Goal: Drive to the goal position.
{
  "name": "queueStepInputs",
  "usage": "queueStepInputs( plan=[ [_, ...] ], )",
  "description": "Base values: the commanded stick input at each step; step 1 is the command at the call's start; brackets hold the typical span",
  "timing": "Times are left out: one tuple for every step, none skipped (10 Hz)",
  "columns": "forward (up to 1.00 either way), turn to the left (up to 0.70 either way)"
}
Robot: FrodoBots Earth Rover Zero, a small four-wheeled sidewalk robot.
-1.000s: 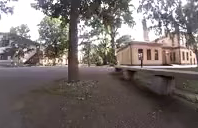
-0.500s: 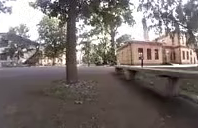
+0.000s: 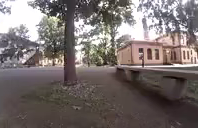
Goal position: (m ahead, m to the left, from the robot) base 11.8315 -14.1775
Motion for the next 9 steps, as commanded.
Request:
queueStepInputs(
  plan=[
    [0.44,0.02],
    [0.44,0.02],
    [0.44,0.02],
    [0.44,0.02],
    [0.44,0.02],
    [0.44,0.02],
    [0.44,0.02],
    [0.44,0.02],
    [0.44,0.02]
  ],
)
